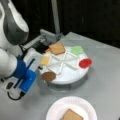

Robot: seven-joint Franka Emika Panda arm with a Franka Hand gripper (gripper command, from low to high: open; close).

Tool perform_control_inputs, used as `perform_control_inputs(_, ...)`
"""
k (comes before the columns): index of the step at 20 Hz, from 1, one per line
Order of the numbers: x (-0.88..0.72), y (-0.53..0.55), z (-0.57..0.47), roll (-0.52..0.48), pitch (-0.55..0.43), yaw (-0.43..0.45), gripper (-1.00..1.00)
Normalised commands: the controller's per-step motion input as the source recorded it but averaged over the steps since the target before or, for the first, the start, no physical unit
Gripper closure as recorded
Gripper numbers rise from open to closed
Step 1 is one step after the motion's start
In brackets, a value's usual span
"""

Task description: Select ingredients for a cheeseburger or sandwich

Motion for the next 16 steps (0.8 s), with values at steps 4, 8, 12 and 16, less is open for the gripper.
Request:
perform_control_inputs(4, 0.4, -0.19, -0.05, 0.516, 0.065, 0.115, -1.0)
perform_control_inputs(8, 0.36, -0.17, -0.1, 0.462, 0.028, 0.105, -1.0)
perform_control_inputs(12, 0.28, -0.19, -0.1, 0.414, 0.037, 0.102, -1.0)
perform_control_inputs(16, 0.19, -0.21, -0.05, 0.42, 0.061, 0.113, -1.0)
